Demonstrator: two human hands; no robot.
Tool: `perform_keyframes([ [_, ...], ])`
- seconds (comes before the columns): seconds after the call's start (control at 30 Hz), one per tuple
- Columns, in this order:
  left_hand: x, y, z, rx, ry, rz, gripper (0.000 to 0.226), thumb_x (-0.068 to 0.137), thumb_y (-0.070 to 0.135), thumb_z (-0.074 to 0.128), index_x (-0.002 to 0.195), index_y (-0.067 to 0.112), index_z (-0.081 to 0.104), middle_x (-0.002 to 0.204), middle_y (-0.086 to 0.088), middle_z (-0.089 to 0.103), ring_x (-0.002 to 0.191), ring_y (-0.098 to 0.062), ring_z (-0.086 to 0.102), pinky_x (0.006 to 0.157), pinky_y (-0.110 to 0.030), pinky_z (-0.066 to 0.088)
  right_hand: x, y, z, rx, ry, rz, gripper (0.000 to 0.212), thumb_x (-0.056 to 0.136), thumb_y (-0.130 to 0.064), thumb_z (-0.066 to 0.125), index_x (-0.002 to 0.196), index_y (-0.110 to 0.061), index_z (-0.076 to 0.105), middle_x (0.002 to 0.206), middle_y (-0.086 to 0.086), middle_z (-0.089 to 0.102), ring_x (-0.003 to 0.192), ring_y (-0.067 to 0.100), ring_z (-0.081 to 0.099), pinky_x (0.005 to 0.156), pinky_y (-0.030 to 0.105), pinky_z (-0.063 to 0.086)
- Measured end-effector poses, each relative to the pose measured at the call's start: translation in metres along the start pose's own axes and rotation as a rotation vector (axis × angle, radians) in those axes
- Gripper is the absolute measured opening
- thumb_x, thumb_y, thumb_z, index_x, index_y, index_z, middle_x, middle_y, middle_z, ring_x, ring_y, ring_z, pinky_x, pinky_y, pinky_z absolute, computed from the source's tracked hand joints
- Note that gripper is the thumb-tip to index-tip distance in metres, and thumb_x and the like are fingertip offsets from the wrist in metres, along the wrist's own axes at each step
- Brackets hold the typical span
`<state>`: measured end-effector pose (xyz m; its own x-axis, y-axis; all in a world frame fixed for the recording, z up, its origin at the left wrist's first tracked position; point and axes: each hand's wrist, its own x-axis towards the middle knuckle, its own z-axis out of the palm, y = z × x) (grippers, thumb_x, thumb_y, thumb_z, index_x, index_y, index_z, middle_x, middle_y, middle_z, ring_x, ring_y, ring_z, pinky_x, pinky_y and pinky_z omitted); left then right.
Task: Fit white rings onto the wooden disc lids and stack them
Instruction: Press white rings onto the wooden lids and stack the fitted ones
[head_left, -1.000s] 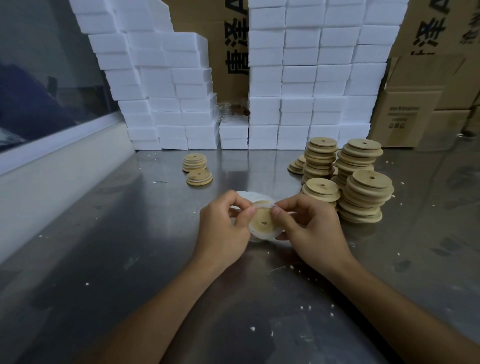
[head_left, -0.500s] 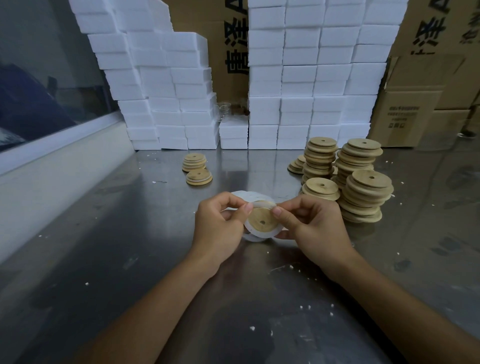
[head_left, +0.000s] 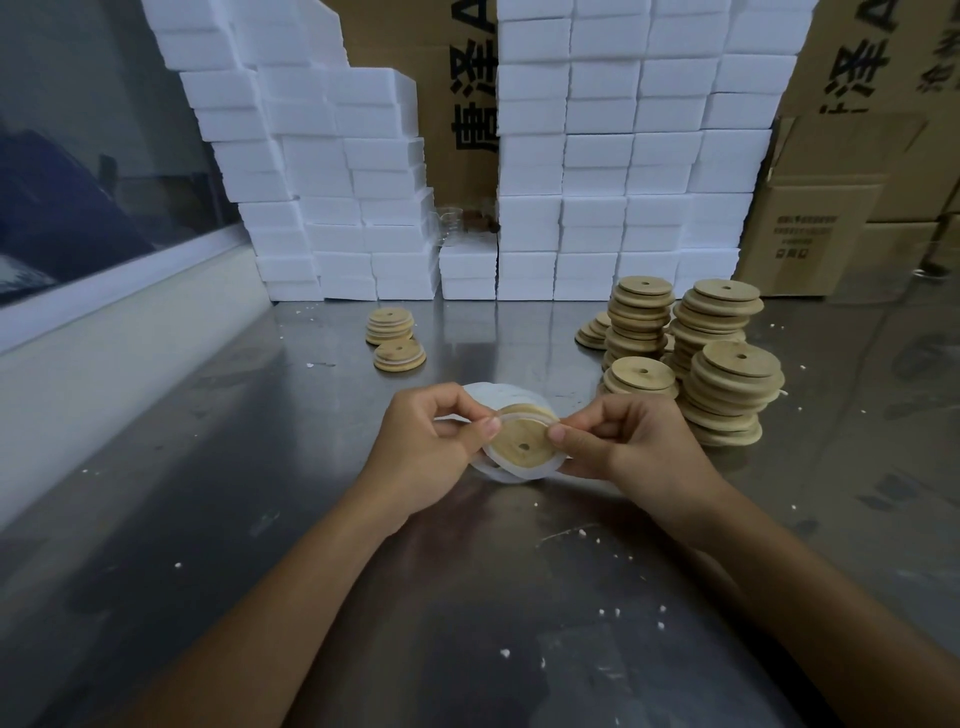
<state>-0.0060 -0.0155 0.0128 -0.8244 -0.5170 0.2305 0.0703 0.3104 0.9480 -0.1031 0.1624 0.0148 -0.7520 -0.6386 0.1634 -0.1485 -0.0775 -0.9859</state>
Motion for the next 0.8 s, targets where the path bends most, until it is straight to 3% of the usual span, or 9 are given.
perform_keyframes([
  [0.13, 0.001, -0.002, -0.004, 0.012, 0.018, -0.007, 0.016, 0.084, 0.003, 0.072, 0.071, 0.009, 0.067, 0.083, -0.01, 0.075, 0.075, -0.024, 0.074, 0.079, -0.045, 0.06, 0.001, 0.008, 0.001, 0.002, 0.011, 0.038, 0.009, 0.081, -0.003, 0.074, 0.082, 0.005, 0.07, 0.08, 0.019, 0.075, 0.073, 0.02, 0.073, 0.068, 0.026, 0.062],
  [0.27, 0.002, -0.003, -0.007, -0.002, 0.004, -0.012, 0.015, 0.084, 0.002, 0.072, 0.071, 0.008, 0.067, 0.085, -0.015, 0.074, 0.075, -0.024, 0.074, 0.075, -0.039, 0.061, 0.001, 0.011, 0.001, -0.024, -0.007, -0.005, 0.015, 0.077, -0.011, 0.077, 0.085, 0.0, 0.071, 0.082, 0.012, 0.077, 0.077, 0.02, 0.075, 0.068, 0.024, 0.06],
  [0.37, 0.001, -0.002, -0.006, 0.051, 0.004, 0.043, 0.016, 0.084, 0.001, 0.071, 0.073, 0.012, 0.066, 0.084, -0.006, 0.073, 0.074, -0.024, 0.074, 0.076, -0.043, 0.061, 0.002, 0.014, 0.001, -0.182, 0.03, -0.094, 0.006, 0.082, -0.008, 0.077, 0.086, -0.009, 0.073, 0.083, 0.003, 0.078, 0.08, 0.017, 0.075, 0.072, 0.026, 0.061],
  [0.53, -0.003, 0.007, 0.001, 0.294, -0.004, 0.304, 0.022, 0.084, 0.008, 0.071, 0.078, 0.028, 0.065, 0.081, 0.017, 0.068, 0.078, -0.002, 0.068, 0.068, -0.012, 0.051, -0.002, 0.013, 0.006, -0.549, 0.107, -0.354, 0.009, 0.086, -0.01, 0.075, 0.092, -0.017, 0.074, 0.083, -0.012, 0.074, 0.08, -0.001, 0.071, 0.072, 0.017, 0.058],
  [0.63, -0.005, 0.009, 0.005, 0.373, 0.013, 0.396, 0.013, 0.086, 0.013, 0.071, 0.083, 0.025, 0.067, 0.085, 0.015, 0.069, 0.086, 0.001, 0.065, 0.072, -0.009, 0.05, -0.003, 0.01, 0.007, -0.659, 0.086, -0.457, 0.014, 0.086, -0.008, 0.074, 0.098, -0.015, 0.075, 0.087, -0.012, 0.074, 0.083, -0.004, 0.069, 0.074, 0.011, 0.055],
  [0.8, -0.006, 0.008, 0.005, 0.382, 0.037, 0.354, 0.008, 0.086, 0.016, 0.072, 0.081, 0.021, 0.068, 0.083, 0.017, 0.067, 0.086, 0.004, 0.062, 0.071, -0.007, 0.049, -0.003, 0.011, 0.008, -0.611, 0.087, -0.428, 0.012, 0.086, -0.012, 0.073, 0.096, -0.018, 0.074, 0.087, -0.015, 0.073, 0.085, -0.003, 0.069, 0.074, 0.012, 0.055],
])
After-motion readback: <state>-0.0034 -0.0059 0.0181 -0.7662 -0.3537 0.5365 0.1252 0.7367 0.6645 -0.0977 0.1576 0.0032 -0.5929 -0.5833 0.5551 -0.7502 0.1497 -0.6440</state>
